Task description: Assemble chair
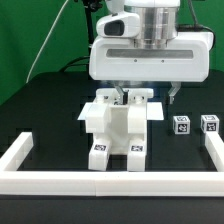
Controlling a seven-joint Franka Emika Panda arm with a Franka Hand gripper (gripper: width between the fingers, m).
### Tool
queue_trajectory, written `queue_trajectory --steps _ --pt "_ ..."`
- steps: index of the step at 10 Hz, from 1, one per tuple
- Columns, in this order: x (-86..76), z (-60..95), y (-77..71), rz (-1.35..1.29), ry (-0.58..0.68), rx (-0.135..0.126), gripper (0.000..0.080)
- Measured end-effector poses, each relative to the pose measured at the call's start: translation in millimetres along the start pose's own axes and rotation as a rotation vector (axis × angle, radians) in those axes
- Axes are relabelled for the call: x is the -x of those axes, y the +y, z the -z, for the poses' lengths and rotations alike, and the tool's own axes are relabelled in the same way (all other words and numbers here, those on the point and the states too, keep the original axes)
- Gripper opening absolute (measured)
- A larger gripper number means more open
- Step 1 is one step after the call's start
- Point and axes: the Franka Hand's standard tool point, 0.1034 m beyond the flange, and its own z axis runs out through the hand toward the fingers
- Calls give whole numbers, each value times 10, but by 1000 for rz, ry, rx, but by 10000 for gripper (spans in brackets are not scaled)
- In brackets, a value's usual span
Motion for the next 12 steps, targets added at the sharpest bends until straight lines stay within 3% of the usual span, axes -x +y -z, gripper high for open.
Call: queue_trajectory --steps 2,3,5,6,7,10,12 --pt "116 319 -188 -31 -37 -20 649" --pt "205 397 -332 -30 -29 -27 649" --pt "516 498 -813 -66 -20 -26 649" --pt "572 445 -968 -46 1 -23 649" --pt "587 367 -945 -29 11 -23 649" --pt "576 362 -951 -29 24 -26 649" --pt "790 126 -1080 -49 61 -33 649"
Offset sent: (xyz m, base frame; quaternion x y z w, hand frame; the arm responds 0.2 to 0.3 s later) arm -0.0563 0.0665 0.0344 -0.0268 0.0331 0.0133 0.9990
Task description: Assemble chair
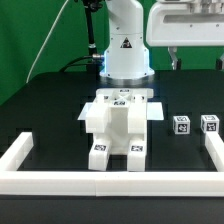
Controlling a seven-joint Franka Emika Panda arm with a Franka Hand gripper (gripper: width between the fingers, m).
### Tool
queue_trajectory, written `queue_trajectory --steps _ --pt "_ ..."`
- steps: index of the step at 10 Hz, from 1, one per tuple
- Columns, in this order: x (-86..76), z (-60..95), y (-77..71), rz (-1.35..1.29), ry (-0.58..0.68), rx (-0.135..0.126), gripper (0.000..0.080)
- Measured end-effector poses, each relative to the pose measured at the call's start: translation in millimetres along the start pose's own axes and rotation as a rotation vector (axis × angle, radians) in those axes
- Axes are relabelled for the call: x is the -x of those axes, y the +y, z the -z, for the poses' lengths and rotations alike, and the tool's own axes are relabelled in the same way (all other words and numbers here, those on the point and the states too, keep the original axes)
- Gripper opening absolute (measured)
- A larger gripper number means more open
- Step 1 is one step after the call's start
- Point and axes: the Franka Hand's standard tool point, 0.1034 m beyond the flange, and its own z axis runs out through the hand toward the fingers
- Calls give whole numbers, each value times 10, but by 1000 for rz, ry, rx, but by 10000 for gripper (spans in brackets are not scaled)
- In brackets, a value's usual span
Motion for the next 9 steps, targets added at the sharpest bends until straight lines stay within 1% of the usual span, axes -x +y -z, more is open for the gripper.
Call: queue_trajectory --steps 1,3,6,7,8,9 --pt "65 -117 -68 7 14 0 649" --pt "100 -354 -101 18 23 15 649" --pt "89 -624 -188 27 27 31 649" --pt "109 -709 -249 20 26 34 649" --pt "126 -780 -306 26 25 36 649" --pt "105 -819 -320 28 24 38 649"
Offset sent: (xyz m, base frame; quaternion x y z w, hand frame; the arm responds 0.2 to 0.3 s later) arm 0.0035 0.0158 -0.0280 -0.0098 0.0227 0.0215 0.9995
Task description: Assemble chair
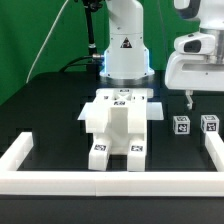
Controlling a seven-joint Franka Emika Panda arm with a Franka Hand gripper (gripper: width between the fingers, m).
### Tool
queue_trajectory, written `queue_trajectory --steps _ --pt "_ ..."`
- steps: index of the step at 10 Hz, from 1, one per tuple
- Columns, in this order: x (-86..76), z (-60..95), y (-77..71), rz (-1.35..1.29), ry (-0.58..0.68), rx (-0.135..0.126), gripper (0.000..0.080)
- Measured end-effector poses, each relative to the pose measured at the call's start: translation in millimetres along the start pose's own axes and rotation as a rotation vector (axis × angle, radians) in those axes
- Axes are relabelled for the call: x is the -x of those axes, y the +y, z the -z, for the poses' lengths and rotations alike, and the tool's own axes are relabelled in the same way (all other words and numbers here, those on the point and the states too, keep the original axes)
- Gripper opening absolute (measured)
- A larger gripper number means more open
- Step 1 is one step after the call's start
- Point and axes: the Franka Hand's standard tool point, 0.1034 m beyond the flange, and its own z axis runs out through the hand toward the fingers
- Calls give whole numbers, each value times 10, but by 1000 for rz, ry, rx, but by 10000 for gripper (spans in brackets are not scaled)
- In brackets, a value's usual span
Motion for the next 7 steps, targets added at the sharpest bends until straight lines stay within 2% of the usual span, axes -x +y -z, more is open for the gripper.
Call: queue_trajectory --steps 3,7 --pt "64 -103 -104 14 -12 6 649" --pt "78 -205 -86 20 -6 11 649"
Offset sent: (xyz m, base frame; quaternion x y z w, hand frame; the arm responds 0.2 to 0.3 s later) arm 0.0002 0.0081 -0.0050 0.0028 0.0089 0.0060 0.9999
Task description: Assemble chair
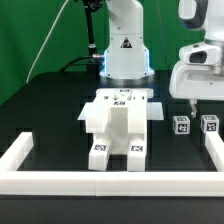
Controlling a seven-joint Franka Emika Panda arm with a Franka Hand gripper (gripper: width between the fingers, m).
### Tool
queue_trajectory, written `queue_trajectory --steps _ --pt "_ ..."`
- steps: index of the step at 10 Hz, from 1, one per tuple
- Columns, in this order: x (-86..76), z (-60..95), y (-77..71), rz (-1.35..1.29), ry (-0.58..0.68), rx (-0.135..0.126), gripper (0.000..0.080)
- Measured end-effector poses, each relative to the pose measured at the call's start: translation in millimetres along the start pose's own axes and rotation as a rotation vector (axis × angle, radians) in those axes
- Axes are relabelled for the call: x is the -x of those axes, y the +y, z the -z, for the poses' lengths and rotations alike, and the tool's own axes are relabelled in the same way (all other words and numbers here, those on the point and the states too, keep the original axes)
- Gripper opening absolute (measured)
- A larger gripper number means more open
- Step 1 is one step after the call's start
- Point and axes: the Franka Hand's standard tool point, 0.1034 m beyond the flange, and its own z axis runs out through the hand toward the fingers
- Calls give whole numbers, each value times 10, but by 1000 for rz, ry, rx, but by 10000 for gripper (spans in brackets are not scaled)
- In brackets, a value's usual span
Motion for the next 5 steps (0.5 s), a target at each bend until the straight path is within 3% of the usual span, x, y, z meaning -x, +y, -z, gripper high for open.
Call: queue_trajectory --steps 2,4,5 --pt "-2 3 -1 0 0 0 649" --pt "-1 2 -1 0 0 0 393" --pt "-4 4 -2 0 1 -1 393"
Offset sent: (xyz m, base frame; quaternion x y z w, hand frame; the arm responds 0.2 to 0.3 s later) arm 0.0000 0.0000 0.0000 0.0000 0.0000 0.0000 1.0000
